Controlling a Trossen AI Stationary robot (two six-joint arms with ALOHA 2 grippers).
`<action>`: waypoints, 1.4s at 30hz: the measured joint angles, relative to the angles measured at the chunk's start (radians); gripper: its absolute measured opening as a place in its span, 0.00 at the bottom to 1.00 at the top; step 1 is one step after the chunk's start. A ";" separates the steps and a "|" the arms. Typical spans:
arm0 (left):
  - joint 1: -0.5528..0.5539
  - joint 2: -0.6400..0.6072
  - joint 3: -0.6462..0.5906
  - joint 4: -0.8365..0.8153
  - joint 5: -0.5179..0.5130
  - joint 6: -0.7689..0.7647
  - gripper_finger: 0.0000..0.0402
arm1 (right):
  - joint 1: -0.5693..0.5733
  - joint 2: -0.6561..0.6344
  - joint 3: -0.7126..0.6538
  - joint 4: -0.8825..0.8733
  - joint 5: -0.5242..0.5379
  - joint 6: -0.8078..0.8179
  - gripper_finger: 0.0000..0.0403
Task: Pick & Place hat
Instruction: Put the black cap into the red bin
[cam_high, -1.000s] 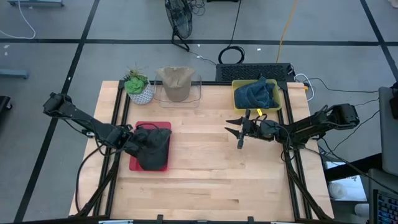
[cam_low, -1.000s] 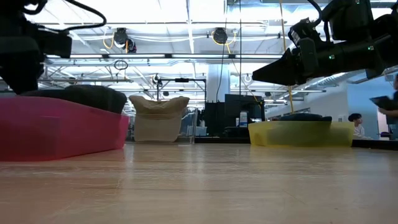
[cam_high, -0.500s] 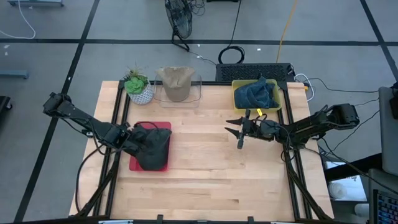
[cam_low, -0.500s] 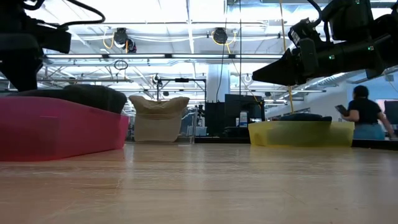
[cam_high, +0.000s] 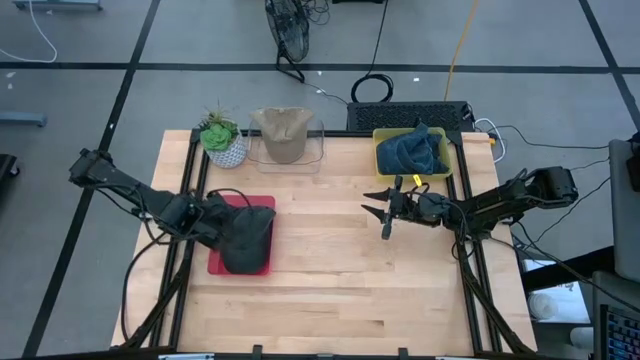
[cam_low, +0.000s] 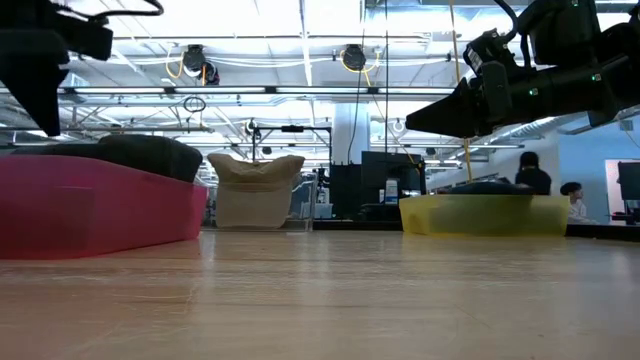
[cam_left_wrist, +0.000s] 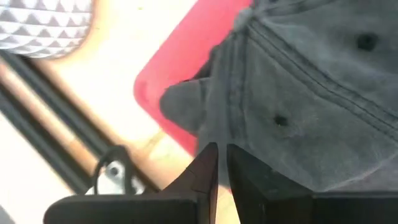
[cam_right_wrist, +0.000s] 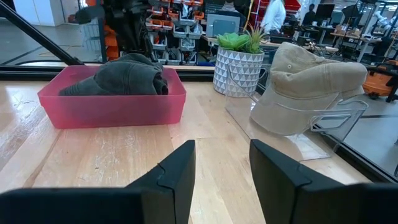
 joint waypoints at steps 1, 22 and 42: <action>0.000 0.000 0.015 -0.026 -0.002 -0.014 0.12 | 0.000 0.000 0.000 0.000 0.000 0.000 0.32; -0.010 0.037 -0.098 0.058 0.085 -0.122 0.12 | 0.000 0.000 0.000 0.016 0.000 0.000 0.32; 0.065 0.034 -0.082 0.101 0.228 0.096 0.12 | 0.000 0.000 0.000 0.023 -0.003 0.003 0.32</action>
